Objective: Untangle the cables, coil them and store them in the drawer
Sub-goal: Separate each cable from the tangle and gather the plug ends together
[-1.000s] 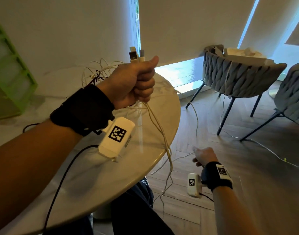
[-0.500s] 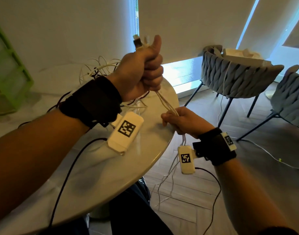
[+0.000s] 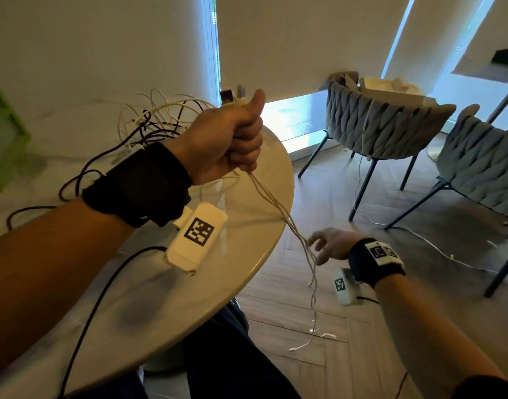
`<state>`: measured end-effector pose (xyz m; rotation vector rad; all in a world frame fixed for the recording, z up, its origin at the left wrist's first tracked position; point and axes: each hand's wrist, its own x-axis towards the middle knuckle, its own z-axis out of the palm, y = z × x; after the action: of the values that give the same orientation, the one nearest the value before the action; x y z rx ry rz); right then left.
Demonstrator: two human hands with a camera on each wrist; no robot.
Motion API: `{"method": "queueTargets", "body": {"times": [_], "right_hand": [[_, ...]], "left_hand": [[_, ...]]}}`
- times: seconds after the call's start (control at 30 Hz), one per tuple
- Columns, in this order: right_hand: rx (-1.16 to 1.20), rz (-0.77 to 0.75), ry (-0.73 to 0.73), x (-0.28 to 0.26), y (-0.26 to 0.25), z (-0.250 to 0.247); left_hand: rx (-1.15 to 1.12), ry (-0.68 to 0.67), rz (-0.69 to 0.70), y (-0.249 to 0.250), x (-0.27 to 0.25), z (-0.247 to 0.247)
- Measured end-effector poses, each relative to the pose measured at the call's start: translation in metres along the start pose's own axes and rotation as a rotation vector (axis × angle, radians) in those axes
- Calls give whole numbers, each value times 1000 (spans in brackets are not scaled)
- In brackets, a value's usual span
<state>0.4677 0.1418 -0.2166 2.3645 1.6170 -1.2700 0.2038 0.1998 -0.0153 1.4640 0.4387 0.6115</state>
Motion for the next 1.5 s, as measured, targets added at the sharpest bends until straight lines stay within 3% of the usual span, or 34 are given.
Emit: {"method": "queueTargets", "body": {"times": [0.07, 0.13, 0.2, 0.3, 0.4, 0.6, 0.73, 0.83, 1.17, 1.4, 1.5], "right_hand": [[-3, -180, 69, -27, -28, -25], [-68, -399, 305, -64, -67, -50], [47, -651, 492, -103, -112, -67], [274, -960, 521, -144, -174, -80], [102, -1148, 474, -157, -234, -77], [-155, -1242, 483, -141, -323, -56], [-200, -1278, 519, -138, -358, -44], [-164, -1283, 470, -139, -376, -39], [88, -1363, 507, -130, -412, -13], [-54, -1279, 347, -140, -415, -5], [-436, -975, 230, -137, -387, -4]], "left_hand": [[19, 22, 6, 0, 0, 0], [50, 66, 16, -1, 0, 1], [45, 105, 22, -1, 0, -1], [16, 166, 0, 4, -7, -6], [9, 208, -18, 13, -26, -23], [-33, 331, -95, 24, -76, -72], [-66, 402, 11, 24, -110, -102], [-162, 368, 86, 29, -131, -117], [-293, 232, 87, 35, -156, -152], [-285, 274, 94, 38, -172, -173], [-317, 247, 142, 46, -188, -194]]}}
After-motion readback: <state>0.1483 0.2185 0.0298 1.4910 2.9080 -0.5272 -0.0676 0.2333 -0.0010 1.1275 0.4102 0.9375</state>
